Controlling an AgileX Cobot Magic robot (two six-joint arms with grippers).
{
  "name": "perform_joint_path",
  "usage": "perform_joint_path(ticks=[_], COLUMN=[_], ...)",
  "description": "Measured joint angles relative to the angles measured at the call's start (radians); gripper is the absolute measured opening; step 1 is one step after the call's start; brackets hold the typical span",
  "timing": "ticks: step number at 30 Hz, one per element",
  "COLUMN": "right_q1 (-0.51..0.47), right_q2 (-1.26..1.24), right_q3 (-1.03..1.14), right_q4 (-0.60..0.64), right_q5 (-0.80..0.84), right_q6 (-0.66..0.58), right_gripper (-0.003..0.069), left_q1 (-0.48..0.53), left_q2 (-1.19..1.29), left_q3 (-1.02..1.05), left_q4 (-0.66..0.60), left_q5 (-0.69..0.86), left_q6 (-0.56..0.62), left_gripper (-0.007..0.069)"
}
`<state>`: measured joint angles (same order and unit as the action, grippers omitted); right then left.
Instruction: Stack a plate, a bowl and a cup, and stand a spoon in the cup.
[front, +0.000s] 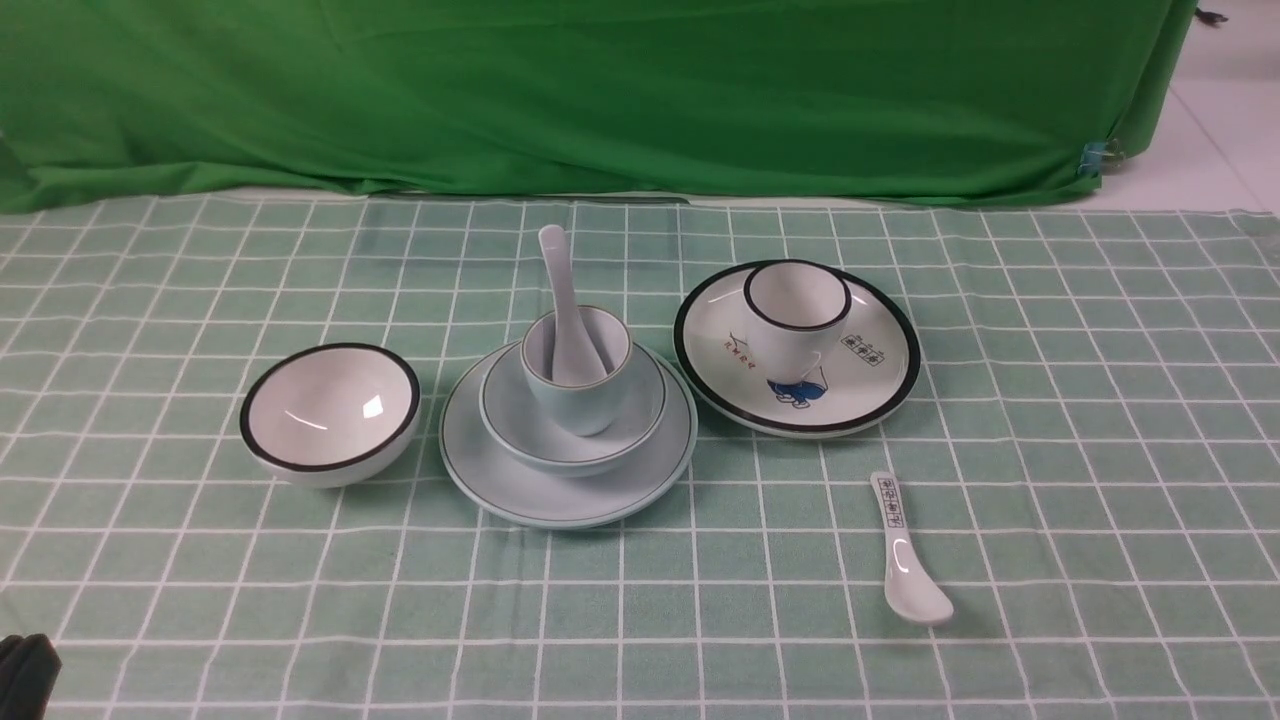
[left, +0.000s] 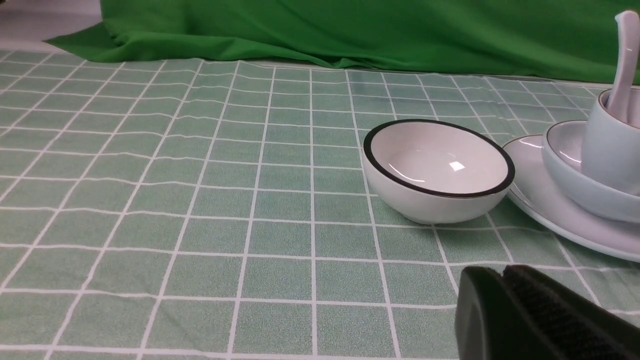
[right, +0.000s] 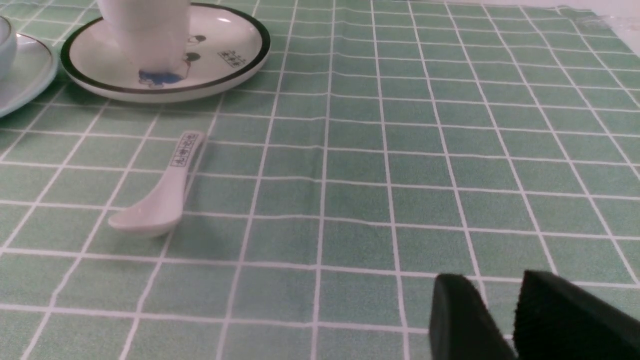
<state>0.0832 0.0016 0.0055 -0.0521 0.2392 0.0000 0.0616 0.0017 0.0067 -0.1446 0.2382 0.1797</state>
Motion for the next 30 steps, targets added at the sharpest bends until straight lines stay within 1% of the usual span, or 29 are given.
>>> perform_joint_path(ticks=[10, 30], right_q1=[0.000, 0.000], right_q2=[0.000, 0.000], right_q3=[0.000, 0.000], right_q4=[0.000, 0.000], right_q5=[0.000, 0.000], right_q6=[0.000, 0.000], right_gripper=[0.0237, 0.0238], left_q1=[0.000, 0.000], left_q2=[0.000, 0.000], left_q3=[0.000, 0.000], left_q4=[0.000, 0.000], left_q5=[0.000, 0.000], left_q6=[0.026, 0.027], left_gripper=[0.0017, 0.0017])
